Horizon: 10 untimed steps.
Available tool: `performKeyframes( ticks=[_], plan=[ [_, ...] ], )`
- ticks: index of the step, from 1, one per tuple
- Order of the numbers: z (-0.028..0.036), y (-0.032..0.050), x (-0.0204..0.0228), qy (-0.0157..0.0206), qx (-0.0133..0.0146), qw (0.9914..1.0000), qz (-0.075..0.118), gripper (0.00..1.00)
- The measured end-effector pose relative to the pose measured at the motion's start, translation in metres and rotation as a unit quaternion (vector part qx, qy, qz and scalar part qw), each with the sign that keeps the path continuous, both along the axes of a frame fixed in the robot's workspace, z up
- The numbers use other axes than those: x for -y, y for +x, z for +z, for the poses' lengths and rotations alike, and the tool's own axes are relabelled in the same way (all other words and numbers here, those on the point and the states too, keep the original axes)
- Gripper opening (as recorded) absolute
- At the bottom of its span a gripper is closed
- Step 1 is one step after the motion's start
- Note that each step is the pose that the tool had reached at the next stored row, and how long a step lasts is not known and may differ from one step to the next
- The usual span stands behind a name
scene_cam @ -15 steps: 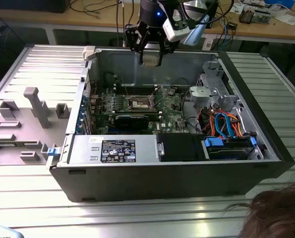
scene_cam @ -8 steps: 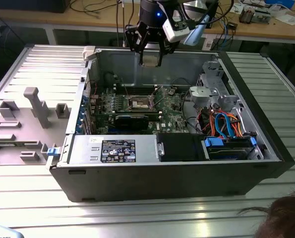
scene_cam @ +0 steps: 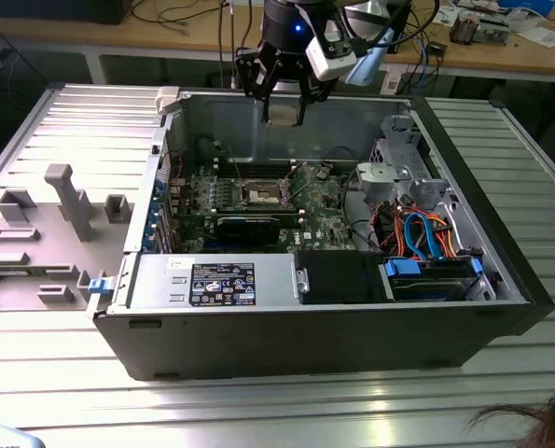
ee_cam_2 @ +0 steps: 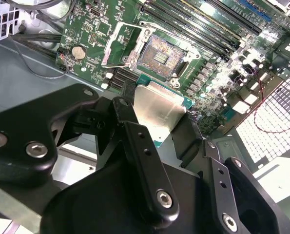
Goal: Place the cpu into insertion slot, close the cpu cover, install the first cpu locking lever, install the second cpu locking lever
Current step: 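Place the cpu into insertion slot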
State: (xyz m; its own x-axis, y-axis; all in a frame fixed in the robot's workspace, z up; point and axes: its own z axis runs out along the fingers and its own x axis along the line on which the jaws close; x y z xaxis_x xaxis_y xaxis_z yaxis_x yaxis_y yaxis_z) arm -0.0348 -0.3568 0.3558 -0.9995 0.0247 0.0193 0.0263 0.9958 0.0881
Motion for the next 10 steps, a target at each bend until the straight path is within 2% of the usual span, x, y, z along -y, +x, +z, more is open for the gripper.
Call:
performKeyframes(
  ticks=[9,10],
  plan=[
    [-0.0013,0.0,0.0,0.0,0.0,1.0,0.0,0.55],
    [-0.0029,0.0,0.0,0.0,0.0,1.0,0.0,0.55]
  ],
)
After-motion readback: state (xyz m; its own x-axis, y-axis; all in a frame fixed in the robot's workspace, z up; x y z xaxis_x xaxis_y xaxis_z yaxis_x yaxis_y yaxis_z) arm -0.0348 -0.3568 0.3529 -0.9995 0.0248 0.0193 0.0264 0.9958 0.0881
